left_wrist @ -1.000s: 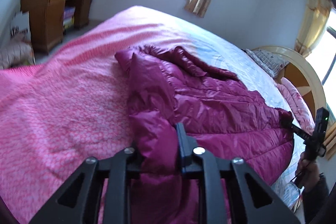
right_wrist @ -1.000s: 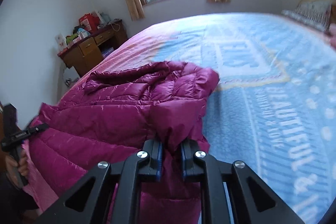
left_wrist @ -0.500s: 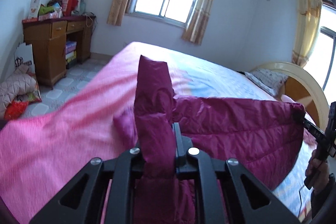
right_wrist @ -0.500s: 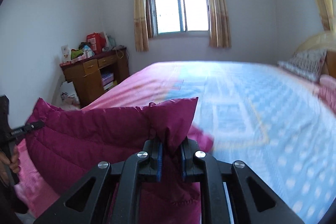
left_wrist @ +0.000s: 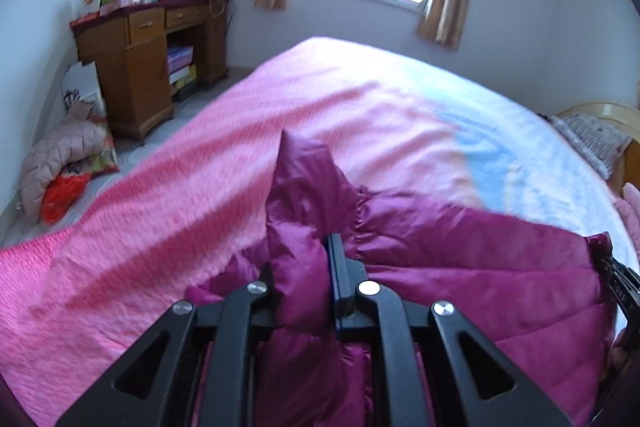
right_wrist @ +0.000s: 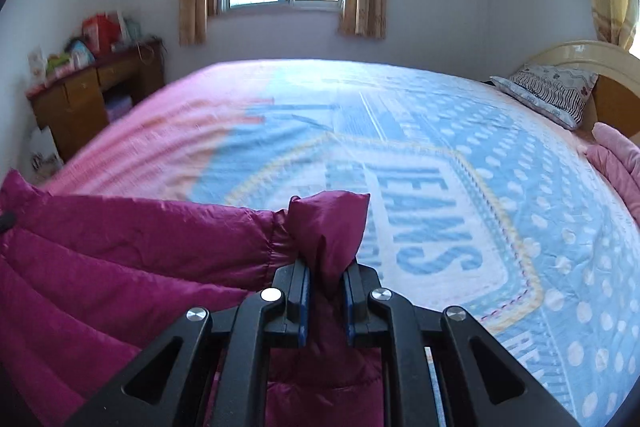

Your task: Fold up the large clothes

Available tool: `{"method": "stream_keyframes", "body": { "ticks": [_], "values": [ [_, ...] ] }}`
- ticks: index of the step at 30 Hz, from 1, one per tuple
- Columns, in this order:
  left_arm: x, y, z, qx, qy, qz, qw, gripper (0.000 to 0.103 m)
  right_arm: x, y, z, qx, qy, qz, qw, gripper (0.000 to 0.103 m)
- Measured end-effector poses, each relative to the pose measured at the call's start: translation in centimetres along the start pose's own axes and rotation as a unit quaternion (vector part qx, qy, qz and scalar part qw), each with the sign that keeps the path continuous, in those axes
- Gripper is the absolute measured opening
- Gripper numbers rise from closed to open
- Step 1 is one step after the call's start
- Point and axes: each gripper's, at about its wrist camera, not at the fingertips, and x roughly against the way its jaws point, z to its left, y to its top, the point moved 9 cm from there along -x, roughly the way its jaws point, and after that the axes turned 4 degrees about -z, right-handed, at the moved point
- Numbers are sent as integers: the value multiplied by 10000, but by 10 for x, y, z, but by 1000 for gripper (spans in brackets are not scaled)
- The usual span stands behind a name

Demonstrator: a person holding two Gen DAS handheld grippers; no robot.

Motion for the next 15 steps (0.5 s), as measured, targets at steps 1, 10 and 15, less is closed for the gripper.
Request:
{"method": "stream_keyframes", "body": {
  "ticks": [1,10,15],
  "values": [
    [-8,-8,6,93,24,112,9999,15,-7,-8,0,-16,0,49,10000,13],
    [-24,-24,4,400,-34,669,9970,25,-41,-29,4,81,11,802,9967,15],
    [-26,-25,-11,-274,588,710,9954,26,-41,-30,-5,-326,219,840,9957,26]
  ]
}}
